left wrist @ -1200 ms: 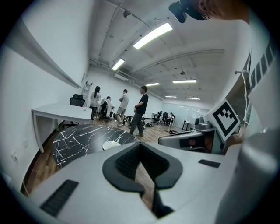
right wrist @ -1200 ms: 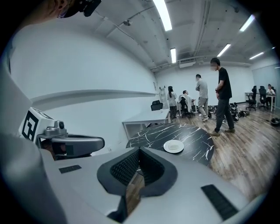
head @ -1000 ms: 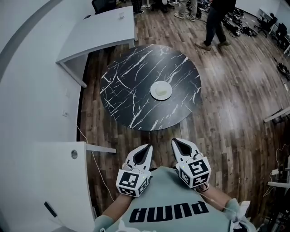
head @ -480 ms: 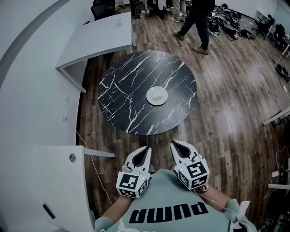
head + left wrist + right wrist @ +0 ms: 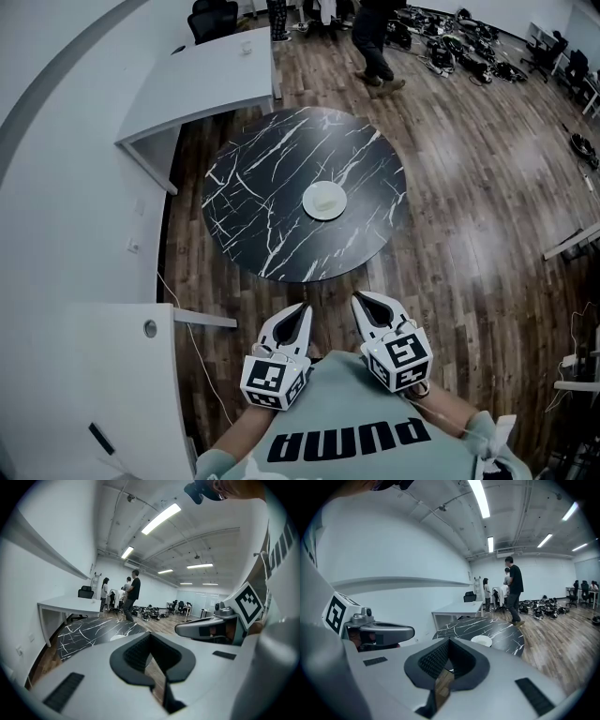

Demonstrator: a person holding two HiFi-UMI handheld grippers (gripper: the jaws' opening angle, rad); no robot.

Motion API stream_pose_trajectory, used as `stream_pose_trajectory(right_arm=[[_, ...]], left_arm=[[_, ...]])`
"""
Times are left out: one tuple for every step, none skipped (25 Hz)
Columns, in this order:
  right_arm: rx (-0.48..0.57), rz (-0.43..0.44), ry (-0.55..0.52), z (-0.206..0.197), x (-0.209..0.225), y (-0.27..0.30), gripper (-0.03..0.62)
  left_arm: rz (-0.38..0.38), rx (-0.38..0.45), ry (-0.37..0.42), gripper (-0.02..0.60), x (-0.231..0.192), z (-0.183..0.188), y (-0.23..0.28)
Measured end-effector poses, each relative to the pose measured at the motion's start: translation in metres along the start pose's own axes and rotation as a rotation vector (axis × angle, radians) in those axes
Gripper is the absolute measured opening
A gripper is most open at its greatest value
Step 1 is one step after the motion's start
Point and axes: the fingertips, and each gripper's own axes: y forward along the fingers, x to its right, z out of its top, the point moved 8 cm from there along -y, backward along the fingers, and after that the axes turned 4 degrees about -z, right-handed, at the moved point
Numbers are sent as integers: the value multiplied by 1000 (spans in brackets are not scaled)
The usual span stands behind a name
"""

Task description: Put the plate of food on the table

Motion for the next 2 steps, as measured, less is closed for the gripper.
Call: stream_pose_trajectory(right_arm=[[-1,0,0,0,-1,0,8],[-1,1,0,1,-1,0,8]], left_arm=[[-1,0,0,8,0,0,0],[-1,0,-1,7,-1,0,-1]])
